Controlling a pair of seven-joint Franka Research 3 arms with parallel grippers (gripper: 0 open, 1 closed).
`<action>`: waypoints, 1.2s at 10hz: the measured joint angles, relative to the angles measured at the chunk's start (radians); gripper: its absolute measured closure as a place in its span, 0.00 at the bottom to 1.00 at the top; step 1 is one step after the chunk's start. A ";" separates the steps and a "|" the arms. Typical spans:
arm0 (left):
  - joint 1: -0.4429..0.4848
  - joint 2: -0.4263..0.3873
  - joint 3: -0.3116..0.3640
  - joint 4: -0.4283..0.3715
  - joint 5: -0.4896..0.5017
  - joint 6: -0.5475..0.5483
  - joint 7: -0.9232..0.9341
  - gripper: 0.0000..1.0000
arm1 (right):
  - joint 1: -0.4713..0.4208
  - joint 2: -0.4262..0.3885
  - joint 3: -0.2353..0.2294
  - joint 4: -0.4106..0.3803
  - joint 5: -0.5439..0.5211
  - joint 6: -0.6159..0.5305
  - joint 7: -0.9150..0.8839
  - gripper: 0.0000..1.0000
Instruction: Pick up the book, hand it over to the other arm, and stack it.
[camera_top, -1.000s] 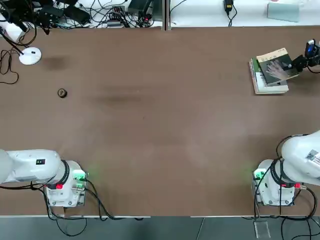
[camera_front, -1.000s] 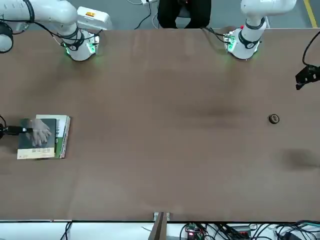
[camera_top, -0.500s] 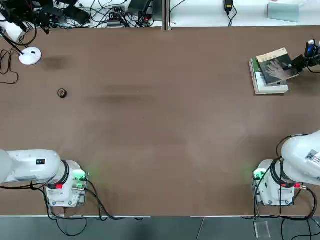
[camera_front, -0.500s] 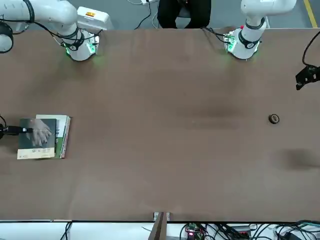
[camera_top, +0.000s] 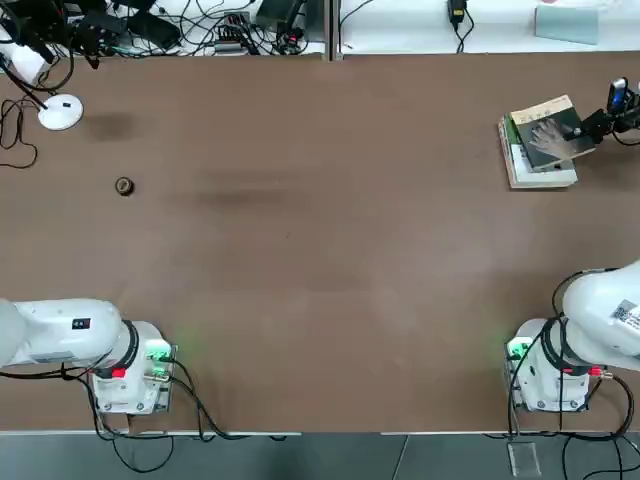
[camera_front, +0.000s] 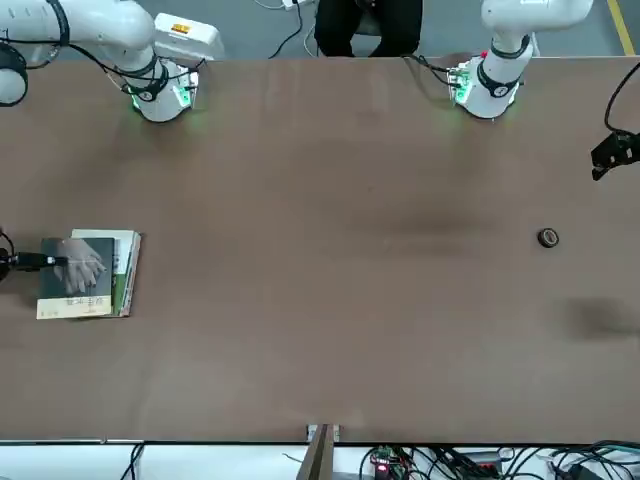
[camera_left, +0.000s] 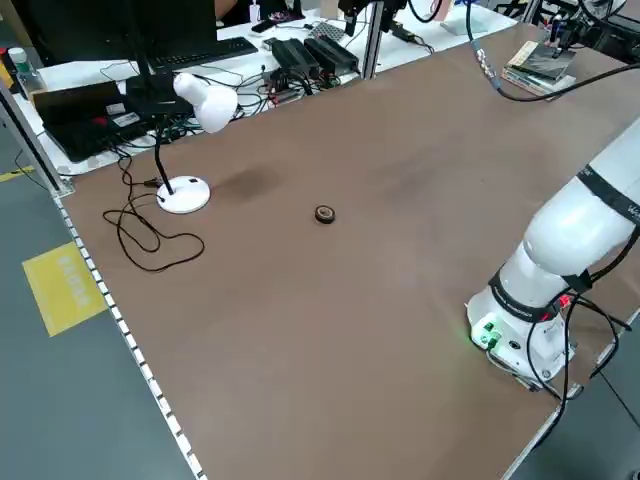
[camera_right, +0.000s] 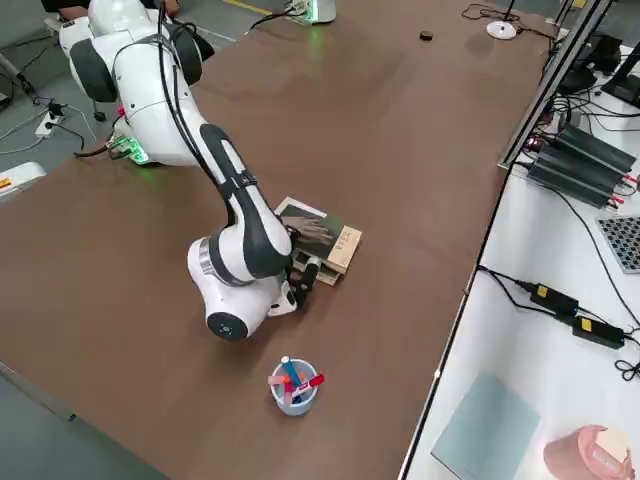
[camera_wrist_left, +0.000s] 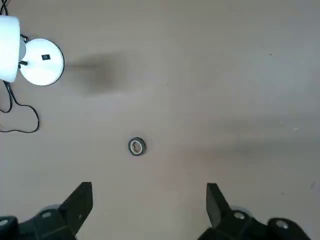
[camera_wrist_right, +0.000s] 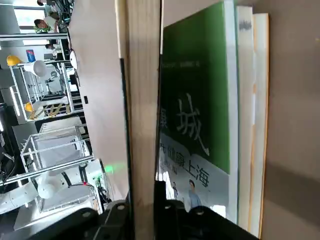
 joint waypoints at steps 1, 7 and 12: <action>0.000 0.000 0.000 0.000 0.000 0.000 0.000 0.00 | 0.001 0.000 0.000 0.000 0.000 0.000 0.000 0.84; 0.000 0.000 0.000 0.000 0.000 0.001 0.011 0.00 | 0.001 0.000 0.000 0.000 -0.001 0.001 0.003 0.56; 0.008 0.000 0.001 0.000 0.000 0.003 0.012 0.00 | -0.003 0.000 -0.002 0.000 -0.008 0.001 0.005 0.17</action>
